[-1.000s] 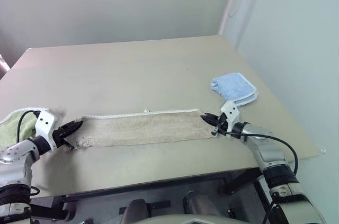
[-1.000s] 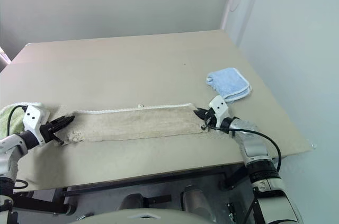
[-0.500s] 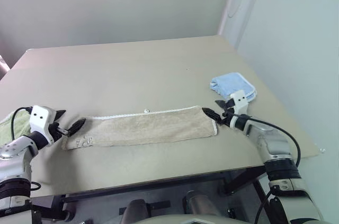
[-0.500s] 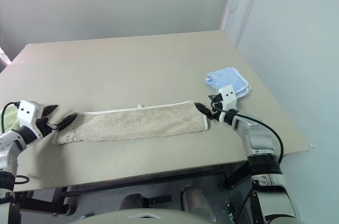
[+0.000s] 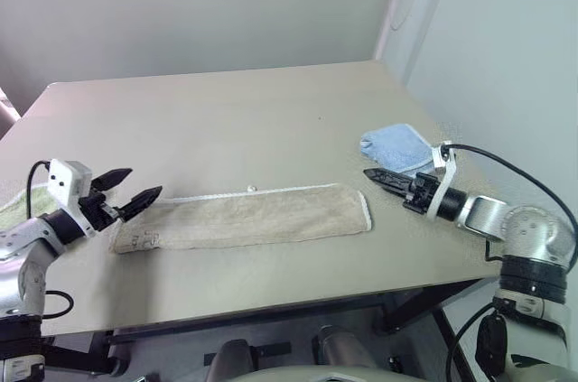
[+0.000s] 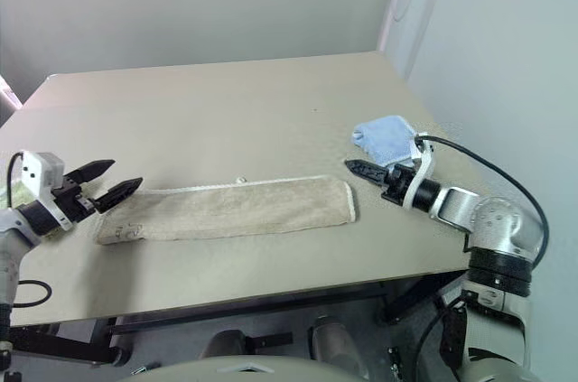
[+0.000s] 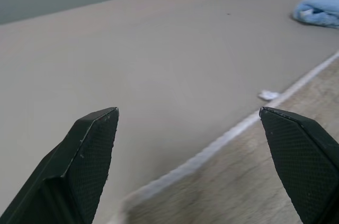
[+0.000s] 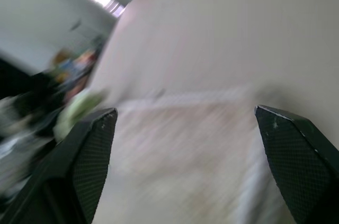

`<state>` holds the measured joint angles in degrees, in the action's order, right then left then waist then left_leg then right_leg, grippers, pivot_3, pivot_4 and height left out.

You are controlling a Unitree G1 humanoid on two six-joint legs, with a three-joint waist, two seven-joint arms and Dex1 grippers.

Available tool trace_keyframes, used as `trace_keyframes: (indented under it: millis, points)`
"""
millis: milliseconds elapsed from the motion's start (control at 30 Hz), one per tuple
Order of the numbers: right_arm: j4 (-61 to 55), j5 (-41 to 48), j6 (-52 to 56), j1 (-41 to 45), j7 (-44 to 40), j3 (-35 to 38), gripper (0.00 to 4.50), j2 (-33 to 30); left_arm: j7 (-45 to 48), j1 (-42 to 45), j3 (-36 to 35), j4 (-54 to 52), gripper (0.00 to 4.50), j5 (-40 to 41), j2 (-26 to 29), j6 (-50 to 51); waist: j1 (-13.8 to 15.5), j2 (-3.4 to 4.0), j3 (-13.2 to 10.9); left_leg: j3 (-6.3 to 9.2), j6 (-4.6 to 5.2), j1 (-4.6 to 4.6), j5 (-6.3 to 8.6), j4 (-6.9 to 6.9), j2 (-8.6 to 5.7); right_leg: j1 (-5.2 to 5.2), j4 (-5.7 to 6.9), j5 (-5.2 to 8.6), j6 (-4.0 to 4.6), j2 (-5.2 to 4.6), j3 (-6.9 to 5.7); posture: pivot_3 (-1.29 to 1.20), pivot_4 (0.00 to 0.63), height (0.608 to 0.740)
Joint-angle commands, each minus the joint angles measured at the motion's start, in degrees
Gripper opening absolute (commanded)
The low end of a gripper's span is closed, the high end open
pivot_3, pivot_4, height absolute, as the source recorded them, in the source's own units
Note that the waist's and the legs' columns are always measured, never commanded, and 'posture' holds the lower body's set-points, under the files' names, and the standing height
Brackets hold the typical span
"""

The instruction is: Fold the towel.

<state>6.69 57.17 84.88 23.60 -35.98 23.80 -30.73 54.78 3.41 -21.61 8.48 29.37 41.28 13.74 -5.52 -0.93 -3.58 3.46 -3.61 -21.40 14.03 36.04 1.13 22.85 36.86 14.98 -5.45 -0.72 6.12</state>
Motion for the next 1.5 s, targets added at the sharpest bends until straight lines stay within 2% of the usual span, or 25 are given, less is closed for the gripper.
trace_keyframes:
  millis: [33,167,267,333,433,833,967,1233,1467,1500]
  points:
    - [0.4,10.8,7.6,-1.3,-1.0,-0.5,4.33,-1.0,-0.1,0.2,1.2,-1.7,4.5,-0.1,-1.0,0.2,-0.1,-0.02,0.0,0.0,0.0,0.0,0.0,-0.01,0.0,0.0,-0.02,0.0,0.0,0.0,0.0,0.0,0.0,0.74]
    - [-2.3,20.4,7.6,-4.7,0.9,-3.5,4.33,-1.8,0.6,0.5,3.6,-1.6,4.5,-0.8,-2.4,0.1,-0.2,-0.02,0.0,-0.01,0.0,-0.02,0.0,0.02,0.0,0.01,-0.04,0.0,-0.02,0.02,0.0,0.0,0.0,0.74]
    - [-2.4,23.3,7.6,-6.8,4.0,-6.9,4.33,-2.3,1.0,0.6,5.4,-1.4,4.5,-2.2,-2.6,-0.9,-0.2,-0.03,0.0,-0.01,0.0,-0.01,0.01,0.06,0.0,0.0,-0.05,0.0,-0.02,0.02,0.0,0.0,0.0,0.74]
    - [-0.4,22.3,7.6,-7.4,6.8,-8.3,4.33,-1.5,1.4,0.8,6.6,-1.3,4.5,-3.1,-2.7,-1.4,-0.2,-0.07,0.0,0.01,-0.01,-0.02,0.01,0.04,0.01,0.0,-0.11,0.0,-0.02,0.02,0.0,0.0,0.0,0.74]
    - [1.8,19.2,7.4,-6.8,11.4,-6.6,4.33,0.8,1.6,0.7,7.3,-1.6,4.5,-3.6,-2.8,-1.6,-0.2,-0.04,0.0,-0.01,-0.01,-0.07,0.01,-0.01,0.01,-0.01,-0.28,-0.01,-0.03,0.01,0.0,0.0,0.0,0.74]
    - [9.2,10.7,5.1,-2.2,21.6,-0.9,4.33,3.4,0.7,0.9,7.2,-1.7,4.5,-3.4,-3.6,-1.0,-0.1,-0.04,0.0,-0.02,0.05,-0.15,0.04,-0.18,0.01,-0.04,-0.53,-0.03,-0.06,0.02,0.0,0.0,0.0,0.74]
    - [10.7,8.4,4.1,-0.8,22.4,0.1,4.33,3.4,0.8,0.7,7.2,-1.6,4.5,-3.5,-3.5,-1.2,-0.2,-0.05,0.0,-0.01,0.05,-0.05,0.04,-0.04,0.02,-0.21,-0.6,-0.05,-0.09,0.02,0.01,0.0,0.0,0.74]
    - [11.0,5.7,2.0,1.9,26.5,3.3,4.33,7.8,0.0,-0.4,7.3,-2.5,4.5,-3.3,-4.2,-1.1,-0.4,-0.03,0.0,-0.1,0.02,-0.02,0.06,0.01,0.25,-0.46,-1.48,-0.09,-0.05,0.01,-0.01,0.0,0.0,0.74]
    - [10.3,3.0,0.4,2.5,27.1,3.4,4.33,9.8,-0.1,-0.6,7.0,-2.4,4.5,-3.6,-3.7,-1.2,-1.5,-0.1,0.1,-0.42,0.02,-0.03,0.05,0.01,0.46,-0.48,-1.56,-0.16,-0.06,-0.01,-0.01,0.0,0.0,0.74]
    - [10.3,2.5,-0.5,2.6,27.4,3.4,4.16,10.1,-0.1,-0.5,6.9,-2.4,4.5,-3.5,-3.6,-1.1,-1.6,-0.1,0.1,-0.42,0.02,-0.03,0.06,-0.01,0.47,-0.48,-1.56,-0.17,-0.06,0.0,-0.01,0.0,0.0,0.74]
